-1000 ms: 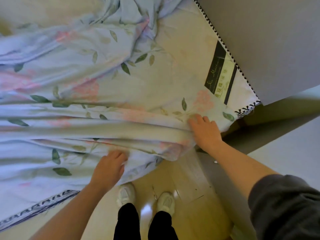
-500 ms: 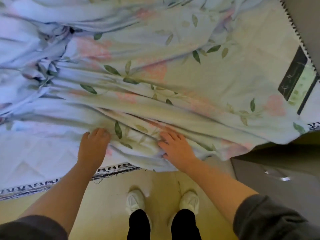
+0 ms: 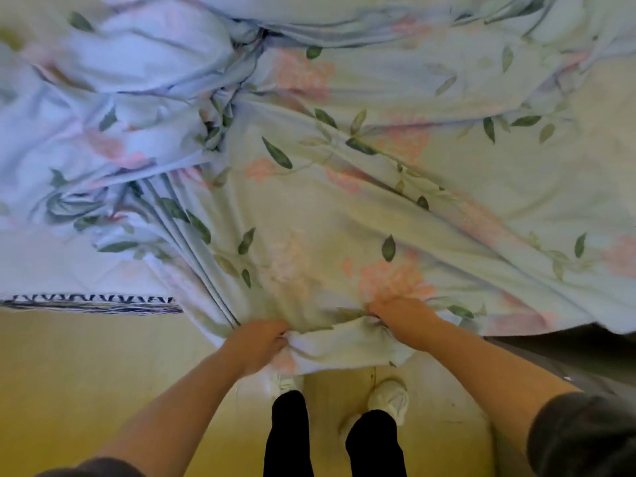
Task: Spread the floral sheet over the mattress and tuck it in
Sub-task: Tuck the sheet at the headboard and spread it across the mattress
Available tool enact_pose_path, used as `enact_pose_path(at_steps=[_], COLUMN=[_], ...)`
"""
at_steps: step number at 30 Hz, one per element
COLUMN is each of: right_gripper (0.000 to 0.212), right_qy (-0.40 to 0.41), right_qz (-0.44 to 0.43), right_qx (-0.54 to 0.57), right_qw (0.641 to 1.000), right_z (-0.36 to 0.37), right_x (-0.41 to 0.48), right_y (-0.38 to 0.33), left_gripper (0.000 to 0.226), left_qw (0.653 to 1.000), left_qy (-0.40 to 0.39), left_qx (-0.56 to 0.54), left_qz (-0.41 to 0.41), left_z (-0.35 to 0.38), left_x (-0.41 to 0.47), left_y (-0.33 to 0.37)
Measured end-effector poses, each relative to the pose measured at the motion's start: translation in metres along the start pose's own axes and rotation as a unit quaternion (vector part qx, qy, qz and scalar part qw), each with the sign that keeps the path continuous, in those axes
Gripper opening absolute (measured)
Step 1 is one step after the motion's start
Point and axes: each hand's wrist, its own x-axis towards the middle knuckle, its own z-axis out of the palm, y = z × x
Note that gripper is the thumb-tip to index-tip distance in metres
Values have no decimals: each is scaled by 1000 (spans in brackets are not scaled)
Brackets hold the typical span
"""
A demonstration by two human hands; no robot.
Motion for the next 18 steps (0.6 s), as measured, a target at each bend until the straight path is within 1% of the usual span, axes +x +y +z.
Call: enact_pose_path(at_steps=[1, 2, 3, 4, 6, 8, 9, 11, 12, 13, 14, 15, 17, 18], right_gripper=[27, 27, 26, 25, 20, 8, 4, 6, 5, 8, 14, 17, 13, 12], right_qy=[7, 21, 41, 56, 68, 47, 27, -17, -21, -7, 12, 36, 61, 60], right_qz=[2, 5, 9, 15, 15, 11, 7, -4, 0, 7, 19, 25, 44, 58], right_qx=[6, 5, 7, 17, 36, 38, 30, 15, 14, 27, 45, 59, 73, 72], right_qw=[1000, 1000, 999, 998, 997, 998, 999, 1000, 1000, 1000, 999, 997, 994, 994], right_z=[-4, -8, -11, -14, -18, -15, -11, -2, 1, 1, 0, 0, -2, -4], right_x=[-1, 1, 4, 8, 15, 17, 17, 15, 14, 14, 15, 16, 18, 20], right_y=[-1, -4, -5, -6, -11, -19, -24, -31, -31, -31, -31, -32, -33, -32], left_gripper=[22, 22, 26, 30, 31, 39, 44, 61, 71, 77, 78, 74, 58, 53], left_qw=[998, 989, 974, 960, 937, 935, 938, 943, 943, 942, 939, 933, 913, 913], left_qy=[42, 94, 124, 130, 171, 190, 190, 175, 158, 146, 131, 135, 174, 176], left_qx=[32, 89, 158, 226, 298, 297, 285, 275, 281, 291, 307, 324, 355, 353], left_qz=[31, 75, 105, 104, 62, 43, 52, 69, 76, 81, 79, 83, 96, 102], left_z=[-11, -21, -31, -40, -50, -51, -47, -40, -37, -36, -36, -36, -40, -43], left_x=[1, 1, 2, 2, -1, -6, -10, -20, -23, -25, -26, -25, -19, -18], left_y=[-9, -21, -33, -45, -67, -77, -83, -91, -96, -101, -104, -107, -109, -106])
